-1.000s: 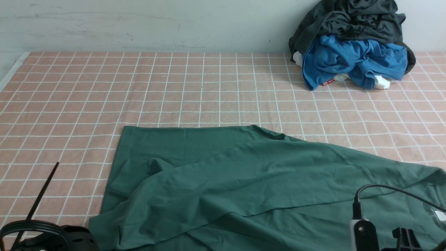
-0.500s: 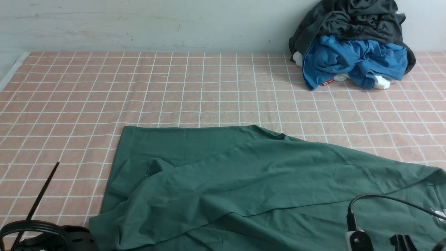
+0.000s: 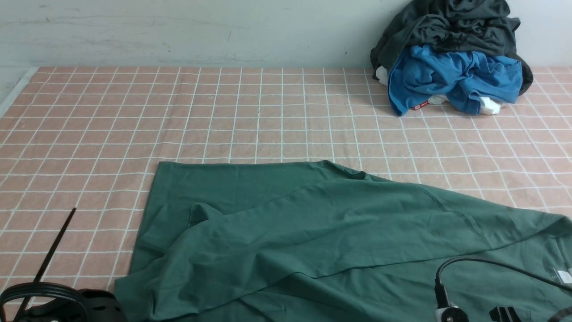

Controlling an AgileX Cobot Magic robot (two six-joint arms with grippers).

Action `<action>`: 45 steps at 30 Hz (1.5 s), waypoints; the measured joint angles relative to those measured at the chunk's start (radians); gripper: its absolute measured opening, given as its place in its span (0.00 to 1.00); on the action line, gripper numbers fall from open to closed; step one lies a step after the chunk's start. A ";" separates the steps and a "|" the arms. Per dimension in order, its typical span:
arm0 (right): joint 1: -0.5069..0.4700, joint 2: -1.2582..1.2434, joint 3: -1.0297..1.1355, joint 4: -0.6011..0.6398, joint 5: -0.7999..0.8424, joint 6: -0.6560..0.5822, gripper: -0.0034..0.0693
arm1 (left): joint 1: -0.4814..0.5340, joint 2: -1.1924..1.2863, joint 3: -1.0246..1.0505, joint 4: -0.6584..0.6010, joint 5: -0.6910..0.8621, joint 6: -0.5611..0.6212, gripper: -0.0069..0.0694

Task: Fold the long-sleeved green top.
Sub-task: Use both arms simultaneously to clamp the lower edge of the clothing fabric, then use both arms to drag the lower edge of the fabric forward and fold it over the upper edge

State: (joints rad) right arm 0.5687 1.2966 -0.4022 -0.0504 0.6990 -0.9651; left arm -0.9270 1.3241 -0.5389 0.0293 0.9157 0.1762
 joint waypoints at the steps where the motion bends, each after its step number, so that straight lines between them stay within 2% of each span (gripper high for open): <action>1: 0.000 0.000 0.000 0.000 0.003 0.009 0.54 | 0.000 0.000 0.000 0.000 0.000 0.000 0.11; 2: 0.000 0.000 0.000 0.000 0.004 0.018 0.52 | 0.000 0.000 0.000 0.000 0.000 0.000 0.11; 6: 0.000 0.003 -0.010 -0.016 -0.008 0.093 0.29 | 0.000 0.000 0.000 0.000 0.000 0.000 0.11; 7: 0.000 0.005 -0.013 -0.017 -0.009 0.097 0.27 | 0.000 0.000 0.000 0.000 0.000 0.000 0.11; 9: 0.000 0.007 -0.046 -0.039 -0.009 0.135 0.13 | 0.000 0.000 0.000 0.000 0.000 0.000 0.11; 11: 0.000 -0.003 -0.089 -0.049 0.024 0.156 0.08 | 0.000 0.000 0.000 0.000 0.000 0.000 0.11; 17: 0.000 -0.024 -0.230 -0.052 0.168 0.224 0.07 | 0.045 0.000 -0.010 0.012 0.040 0.000 0.11; 21: 0.000 -0.024 -0.365 -0.052 0.306 0.245 0.07 | 0.150 0.000 -0.100 0.051 0.111 0.007 0.11; 25: -0.007 -0.024 -0.459 -0.051 0.342 0.245 0.07 | 0.248 0.000 -0.225 0.064 0.138 0.058 0.11; 31: -0.135 0.043 -0.613 0.015 0.350 0.245 0.07 | 0.399 0.050 -0.470 0.055 0.196 0.169 0.11; 35: -0.212 0.120 -0.681 0.087 0.384 0.245 0.07 | 0.456 0.120 -0.594 0.022 0.262 0.213 0.11; 39: -0.232 0.159 -0.691 0.117 0.407 0.235 0.07 | 0.439 0.137 -0.594 -0.029 0.282 0.241 0.11; 45: -0.232 0.168 -0.692 0.128 0.409 0.231 0.07 | 0.234 0.117 -0.383 -0.068 0.259 0.295 0.09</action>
State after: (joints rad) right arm 0.3369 1.4646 -1.0944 0.0780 1.1076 -0.7346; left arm -0.6935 1.4410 -0.9221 -0.0386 1.1749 0.4709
